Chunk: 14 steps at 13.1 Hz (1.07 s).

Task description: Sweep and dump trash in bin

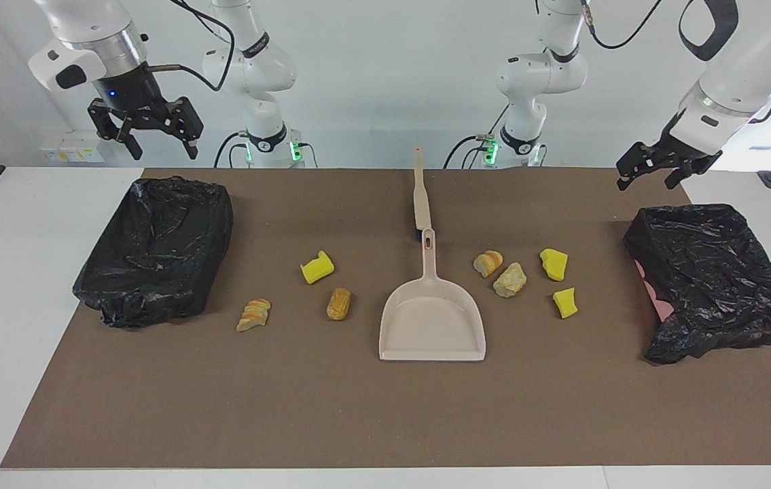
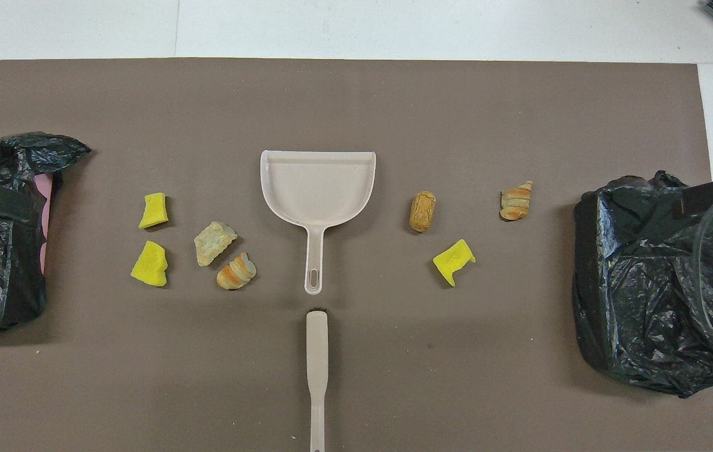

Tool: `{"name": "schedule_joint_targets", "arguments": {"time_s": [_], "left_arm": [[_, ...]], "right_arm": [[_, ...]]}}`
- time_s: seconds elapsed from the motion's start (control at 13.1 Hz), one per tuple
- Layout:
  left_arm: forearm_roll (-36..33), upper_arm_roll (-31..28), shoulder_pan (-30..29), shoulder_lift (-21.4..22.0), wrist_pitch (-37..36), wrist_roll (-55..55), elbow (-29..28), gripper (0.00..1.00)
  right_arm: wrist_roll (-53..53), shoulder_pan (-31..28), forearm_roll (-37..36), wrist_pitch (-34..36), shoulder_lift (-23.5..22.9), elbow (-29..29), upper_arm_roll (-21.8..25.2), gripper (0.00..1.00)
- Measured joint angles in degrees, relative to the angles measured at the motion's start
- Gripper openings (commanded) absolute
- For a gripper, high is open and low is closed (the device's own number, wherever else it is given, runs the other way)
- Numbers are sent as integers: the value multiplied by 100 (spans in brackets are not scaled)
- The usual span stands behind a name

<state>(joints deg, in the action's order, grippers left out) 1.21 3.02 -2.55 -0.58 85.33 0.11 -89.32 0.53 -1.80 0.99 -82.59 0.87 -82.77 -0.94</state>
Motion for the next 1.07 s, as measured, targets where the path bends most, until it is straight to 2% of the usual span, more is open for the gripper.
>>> {"name": "schedule_joint_targets", "arguments": {"time_s": [0.15, 0.31, 0.69, 1.07], "left_arm": [[0, -1, 0, 1, 0, 0, -5, 100], [0, -1, 0, 2, 13, 0, -6, 100], [0, -1, 0, 3, 17, 1, -12, 100], [38, 7, 3, 8, 32, 81, -108, 100]], "right_arm": [[0, 334, 0, 14, 0, 0, 380, 100], [-2, 468, 0, 14, 0, 0, 552, 100], [-2, 465, 0, 14, 0, 0, 544, 100], [-2, 343, 0, 14, 0, 0, 336, 100]]}}
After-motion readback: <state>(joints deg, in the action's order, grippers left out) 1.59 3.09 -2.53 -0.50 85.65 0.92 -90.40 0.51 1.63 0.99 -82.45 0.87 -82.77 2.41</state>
